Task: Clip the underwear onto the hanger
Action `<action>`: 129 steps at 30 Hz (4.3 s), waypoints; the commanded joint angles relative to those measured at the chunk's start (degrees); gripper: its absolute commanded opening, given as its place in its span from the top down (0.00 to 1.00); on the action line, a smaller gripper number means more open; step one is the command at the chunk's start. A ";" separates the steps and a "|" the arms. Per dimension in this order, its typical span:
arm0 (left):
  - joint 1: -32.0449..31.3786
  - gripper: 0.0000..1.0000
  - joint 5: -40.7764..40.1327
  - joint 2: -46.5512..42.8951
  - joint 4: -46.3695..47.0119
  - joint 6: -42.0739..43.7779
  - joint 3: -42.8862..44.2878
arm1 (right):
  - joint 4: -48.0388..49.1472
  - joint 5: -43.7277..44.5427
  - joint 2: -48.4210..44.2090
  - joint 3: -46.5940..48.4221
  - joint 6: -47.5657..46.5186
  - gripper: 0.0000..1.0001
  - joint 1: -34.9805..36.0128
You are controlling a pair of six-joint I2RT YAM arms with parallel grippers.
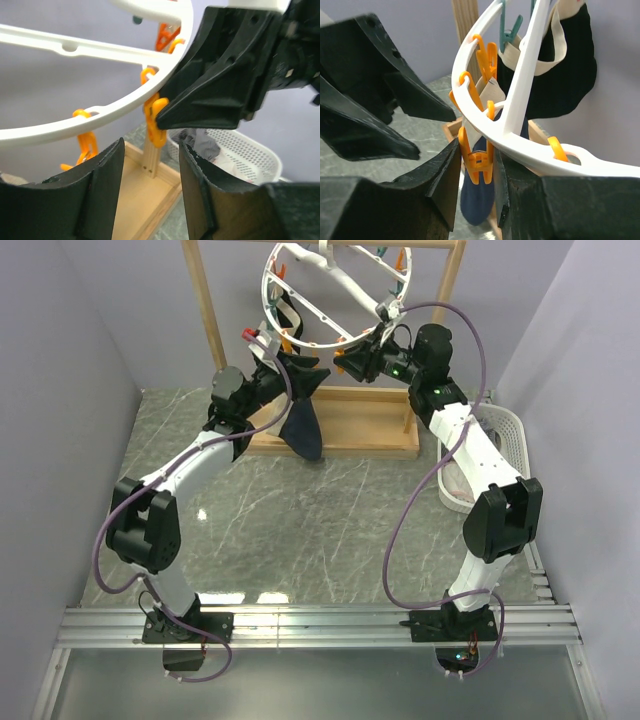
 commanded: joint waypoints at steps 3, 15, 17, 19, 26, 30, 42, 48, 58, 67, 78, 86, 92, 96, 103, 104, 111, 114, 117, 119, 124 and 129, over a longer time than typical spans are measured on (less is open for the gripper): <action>1.09 0.48 2.44 -3.18 3.36 -4.95 -0.07 | 7.49 -3.58 -2.53 -0.36 -7.04 1.00 0.43; 6.97 0.45 2.53 -8.09 -1.37 -5.22 -3.67 | 0.93 4.66 0.90 6.22 6.47 1.00 0.34; 8.03 0.44 1.05 -10.73 -3.74 -3.38 -6.57 | -1.46 8.45 1.07 7.80 8.42 1.00 0.69; 9.53 0.43 -0.98 -14.24 -6.91 -1.80 -11.12 | -4.19 11.17 1.08 8.16 10.71 1.00 1.04; 13.31 0.40 -6.61 -24.88 -15.53 -0.55 -27.48 | -5.42 17.41 -0.77 5.61 15.37 1.00 2.27; 14.80 0.26 -4.34 -26.21 -13.70 -1.79 -36.09 | -5.60 17.69 -0.51 6.40 17.48 1.00 2.62; 17.18 0.16 2.00 -7.69 7.57 -12.50 -40.60 | -5.16 16.19 -0.86 6.32 17.22 1.00 2.54; 17.79 0.15 5.06 1.46 13.73 -10.41 -36.38 | -4.99 15.23 -0.77 6.67 16.78 1.00 2.45; 21.22 0.14 17.28 2.54 11.10 3.38 -29.63 | -5.16 14.00 -0.60 7.19 15.37 1.00 2.54; 23.16 0.22 22.82 1.13 -10.66 35.68 -19.69 | -4.99 13.03 -1.12 6.93 14.14 1.00 2.54; 23.16 0.31 29.34 8.25 -34.97 61.84 -0.86 | -4.37 12.41 -1.30 6.49 13.53 1.00 2.54; 22.98 0.31 21.26 0.97 -28.94 90.06 -13.84 | -4.20 11.97 -0.68 6.75 13.79 1.00 2.45; 23.07 0.28 18.08 0.16 -0.53 92.60 -24.50 | -4.28 11.71 -0.59 6.75 13.97 1.00 2.45; 22.72 0.28 17.30 2.09 3.28 93.14 -23.99 | -4.20 11.62 -0.51 6.93 14.06 1.00 2.54; 21.75 0.37 15.45 7.89 6.27 85.94 -17.40 | -4.02 11.10 0.02 6.75 13.88 1.00 2.54; 21.40 0.39 15.19 9.55 6.44 85.41 -15.91 | -3.93 11.10 0.11 6.84 13.88 1.00 2.45; 19.38 0.47 13.69 16.68 7.23 81.72 -9.05 | -4.02 11.10 0.81 7.72 13.70 1.00 2.45; 19.20 0.48 15.88 17.83 5.92 81.79 -7.90 | -4.28 11.18 0.81 7.72 13.35 1.00 2.54; 18.76 0.48 20.01 15.99 2.50 82.93 -9.56 | -4.37 11.01 0.90 7.72 13.26 1.00 2.54; 18.32 0.48 23.33 12.75 -0.22 83.99 -12.18 | -4.37 11.01 0.99 7.81 13.44 1.00 2.54; 17.62 0.49 27.48 5.18 -2.17 84.35 -18.79 | -4.20 10.83 0.81 7.55 13.53 1.00 2.54; 16.48 0.47 28.98 -1.68 -2.71 84.44 -24.24 | -3.93 10.39 1.25 7.54 14.14 1.00 2.45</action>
